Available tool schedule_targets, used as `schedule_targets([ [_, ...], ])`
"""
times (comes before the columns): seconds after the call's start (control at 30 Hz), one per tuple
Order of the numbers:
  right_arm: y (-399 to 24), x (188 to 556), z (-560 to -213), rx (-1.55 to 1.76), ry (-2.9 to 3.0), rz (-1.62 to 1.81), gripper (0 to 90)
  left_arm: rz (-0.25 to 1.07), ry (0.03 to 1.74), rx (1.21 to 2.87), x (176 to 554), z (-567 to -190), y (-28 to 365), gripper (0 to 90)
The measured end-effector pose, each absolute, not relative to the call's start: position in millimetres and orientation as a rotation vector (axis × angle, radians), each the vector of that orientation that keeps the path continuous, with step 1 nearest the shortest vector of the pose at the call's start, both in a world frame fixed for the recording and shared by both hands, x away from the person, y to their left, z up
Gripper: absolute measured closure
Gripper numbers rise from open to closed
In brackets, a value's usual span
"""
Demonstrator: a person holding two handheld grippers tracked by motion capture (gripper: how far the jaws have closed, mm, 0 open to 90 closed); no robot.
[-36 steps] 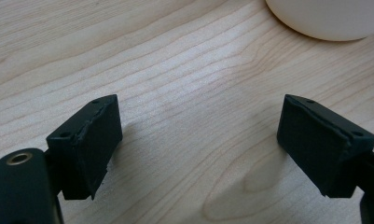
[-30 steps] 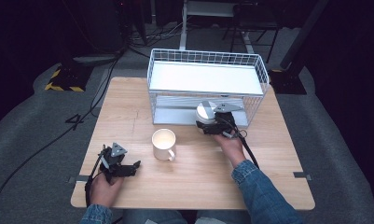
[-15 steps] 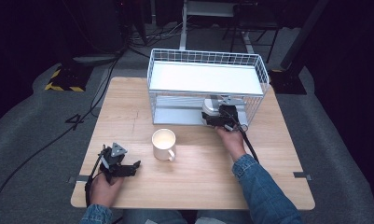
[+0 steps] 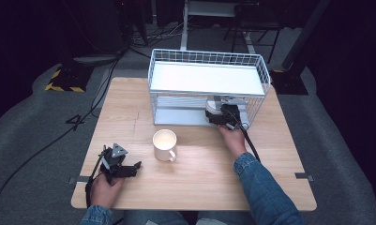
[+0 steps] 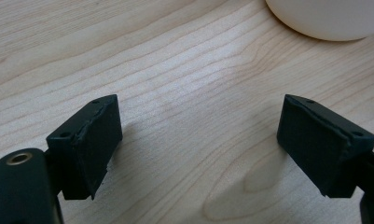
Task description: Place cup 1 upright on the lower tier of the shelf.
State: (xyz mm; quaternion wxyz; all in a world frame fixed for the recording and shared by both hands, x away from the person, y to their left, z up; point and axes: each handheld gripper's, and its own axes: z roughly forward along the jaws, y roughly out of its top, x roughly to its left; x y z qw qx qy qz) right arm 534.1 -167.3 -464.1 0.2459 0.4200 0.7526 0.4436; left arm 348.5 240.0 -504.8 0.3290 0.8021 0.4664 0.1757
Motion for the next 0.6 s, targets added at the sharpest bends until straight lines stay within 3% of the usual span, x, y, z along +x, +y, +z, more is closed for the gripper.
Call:
schedule_targets([
  [0.6,-169.4,543.9,-466.7,1.169,2.015,1.210,17.8,0.460,1.220,2.099,348.5,-504.8,240.0,14.6],
])
